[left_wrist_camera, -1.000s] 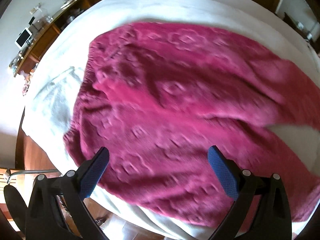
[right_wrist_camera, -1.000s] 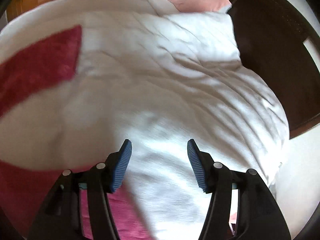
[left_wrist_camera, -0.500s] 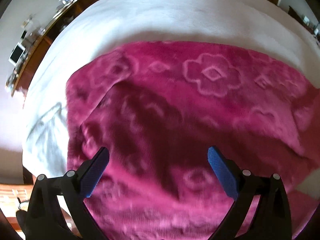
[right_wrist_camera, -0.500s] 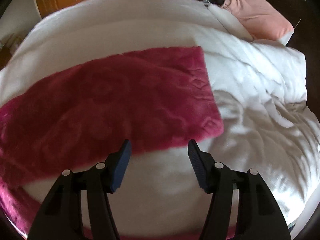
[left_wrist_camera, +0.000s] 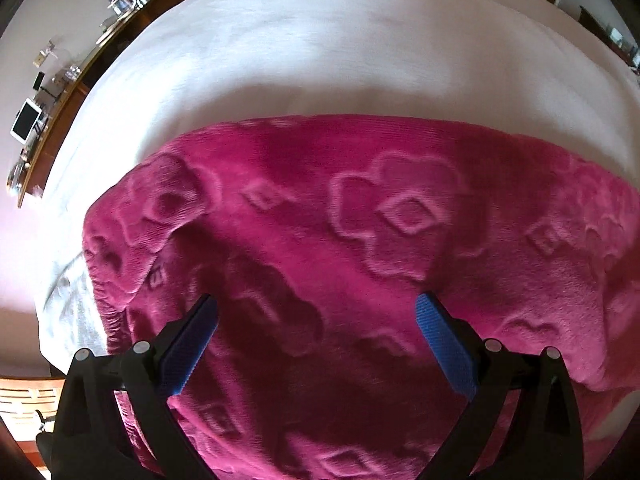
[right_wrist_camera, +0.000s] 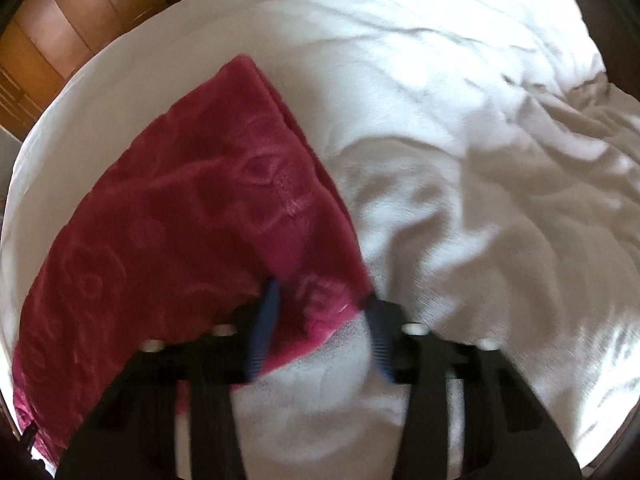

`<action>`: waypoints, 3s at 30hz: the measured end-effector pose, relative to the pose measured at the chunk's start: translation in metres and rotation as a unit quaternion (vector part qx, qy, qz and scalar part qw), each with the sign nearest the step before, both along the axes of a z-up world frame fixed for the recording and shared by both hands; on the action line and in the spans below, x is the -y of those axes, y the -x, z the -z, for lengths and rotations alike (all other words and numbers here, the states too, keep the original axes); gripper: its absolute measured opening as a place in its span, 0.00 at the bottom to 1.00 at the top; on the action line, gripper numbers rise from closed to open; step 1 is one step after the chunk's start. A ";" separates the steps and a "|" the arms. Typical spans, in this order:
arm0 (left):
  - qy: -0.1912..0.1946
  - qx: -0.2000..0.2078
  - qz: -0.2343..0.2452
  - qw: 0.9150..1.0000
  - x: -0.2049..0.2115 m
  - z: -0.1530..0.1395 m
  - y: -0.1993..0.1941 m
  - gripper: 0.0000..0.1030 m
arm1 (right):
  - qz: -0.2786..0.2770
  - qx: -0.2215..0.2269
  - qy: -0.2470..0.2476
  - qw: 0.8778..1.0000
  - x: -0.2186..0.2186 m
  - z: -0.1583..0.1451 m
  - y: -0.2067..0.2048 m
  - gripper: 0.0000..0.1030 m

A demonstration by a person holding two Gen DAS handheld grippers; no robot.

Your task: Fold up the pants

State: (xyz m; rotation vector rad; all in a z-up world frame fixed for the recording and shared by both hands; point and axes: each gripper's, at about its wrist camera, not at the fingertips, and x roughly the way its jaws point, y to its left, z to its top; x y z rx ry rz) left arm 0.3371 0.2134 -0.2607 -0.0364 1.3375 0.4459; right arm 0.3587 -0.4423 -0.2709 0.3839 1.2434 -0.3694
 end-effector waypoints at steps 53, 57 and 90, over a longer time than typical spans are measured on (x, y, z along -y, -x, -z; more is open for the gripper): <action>-0.034 -0.043 0.059 0.997 -0.238 0.018 -0.015 0.94 | -0.131 0.004 0.116 0.985 -0.161 -0.064 0.017 0.41; 0.053 -0.035 0.064 0.996 -0.253 0.026 -0.020 0.54 | -0.119 0.000 0.106 0.987 -0.152 -0.063 0.019 0.41; 0.078 0.069 0.052 0.993 -0.244 -0.069 0.126 0.12 | 0.112 -0.072 -0.039 0.990 -0.032 -0.021 -0.152 0.38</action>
